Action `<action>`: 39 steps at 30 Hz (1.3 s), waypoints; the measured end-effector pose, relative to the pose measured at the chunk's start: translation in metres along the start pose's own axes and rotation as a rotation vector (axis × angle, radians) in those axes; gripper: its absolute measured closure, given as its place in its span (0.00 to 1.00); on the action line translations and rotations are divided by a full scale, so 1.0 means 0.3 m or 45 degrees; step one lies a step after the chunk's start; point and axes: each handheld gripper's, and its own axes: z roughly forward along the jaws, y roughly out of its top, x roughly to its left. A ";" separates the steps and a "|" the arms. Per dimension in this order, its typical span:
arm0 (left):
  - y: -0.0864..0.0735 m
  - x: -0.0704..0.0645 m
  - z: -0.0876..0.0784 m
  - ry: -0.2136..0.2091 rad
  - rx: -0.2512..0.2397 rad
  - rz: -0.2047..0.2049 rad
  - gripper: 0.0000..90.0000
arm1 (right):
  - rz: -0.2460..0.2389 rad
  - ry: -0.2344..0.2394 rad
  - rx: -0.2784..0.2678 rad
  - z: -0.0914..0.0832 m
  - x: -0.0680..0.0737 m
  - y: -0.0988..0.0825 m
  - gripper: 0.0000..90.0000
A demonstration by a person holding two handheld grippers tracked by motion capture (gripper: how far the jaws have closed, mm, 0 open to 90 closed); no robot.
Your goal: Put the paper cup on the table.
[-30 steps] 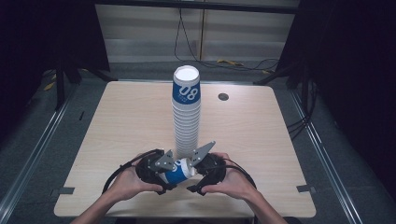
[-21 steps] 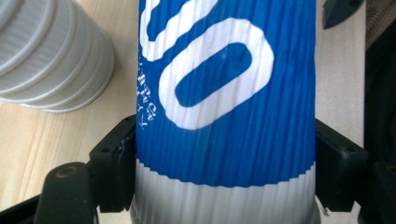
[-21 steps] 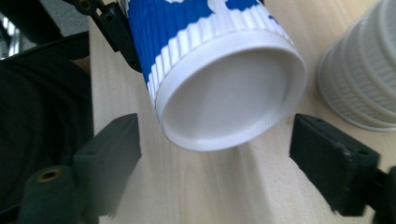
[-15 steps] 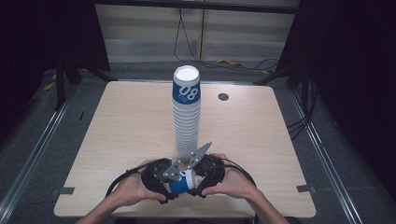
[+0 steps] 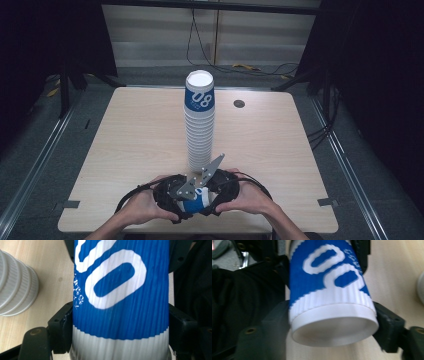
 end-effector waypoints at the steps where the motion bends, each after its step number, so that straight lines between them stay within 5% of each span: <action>1: 0.001 0.008 -0.007 -0.009 0.032 0.054 0.25 | -0.003 0.004 -0.007 0.000 0.001 -0.001 0.32; 2: -0.001 -0.002 -0.001 -0.007 -0.006 0.004 0.25 | -0.003 0.009 -0.008 -0.001 0.000 -0.001 0.32; 17: -0.017 0.012 -0.010 -0.012 -0.076 -0.013 0.22 | -0.002 -0.013 -0.018 -0.011 0.007 -0.006 0.34; 24: -0.038 0.042 -0.031 -0.021 -0.181 -0.088 0.19 | 0.011 -0.036 -0.041 -0.024 0.000 -0.013 0.34; 34: -0.047 0.045 -0.050 -0.015 -0.272 -0.121 0.17 | 0.023 -0.036 -0.058 -0.036 -0.007 -0.026 0.34; 39: -0.058 0.048 -0.067 -0.005 -0.372 -0.145 0.18 | 0.035 -0.035 -0.066 -0.036 -0.016 -0.035 0.34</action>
